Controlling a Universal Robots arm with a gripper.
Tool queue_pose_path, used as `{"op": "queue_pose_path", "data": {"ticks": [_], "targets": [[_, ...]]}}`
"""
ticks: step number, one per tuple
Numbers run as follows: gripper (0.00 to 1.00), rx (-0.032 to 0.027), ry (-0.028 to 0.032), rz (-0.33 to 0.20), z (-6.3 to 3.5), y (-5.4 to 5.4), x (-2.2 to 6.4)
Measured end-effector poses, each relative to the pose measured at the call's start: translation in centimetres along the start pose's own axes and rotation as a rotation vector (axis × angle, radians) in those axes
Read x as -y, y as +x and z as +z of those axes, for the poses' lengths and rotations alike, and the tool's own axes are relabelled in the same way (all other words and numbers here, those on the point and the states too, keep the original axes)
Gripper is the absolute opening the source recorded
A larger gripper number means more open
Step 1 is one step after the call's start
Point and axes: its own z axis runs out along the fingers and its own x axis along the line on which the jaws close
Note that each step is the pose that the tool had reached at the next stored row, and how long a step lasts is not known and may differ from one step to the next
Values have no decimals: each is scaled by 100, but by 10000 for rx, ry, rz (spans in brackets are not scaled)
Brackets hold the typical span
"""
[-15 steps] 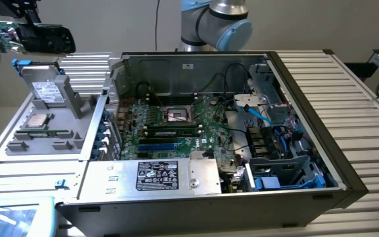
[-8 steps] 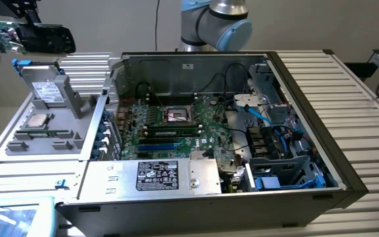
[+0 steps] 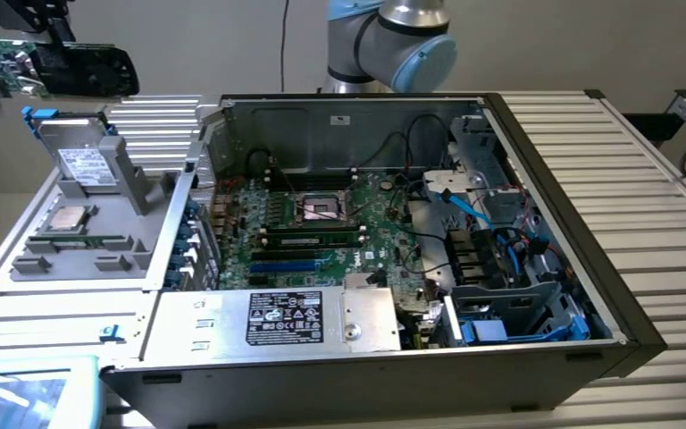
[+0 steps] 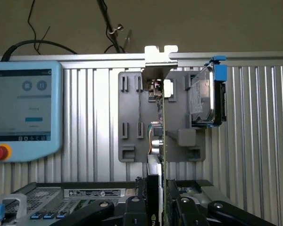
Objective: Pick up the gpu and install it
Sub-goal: 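Pick up the gpu and move the gpu toward the slot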
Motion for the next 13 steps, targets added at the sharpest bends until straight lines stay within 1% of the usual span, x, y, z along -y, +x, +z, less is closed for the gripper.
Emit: {"op": "queue_pose_path", "data": {"ticks": [4,13], "targets": [[27,0,1,-1,-8,33,163],[27,0,0,-1,-30,110,571]]}}
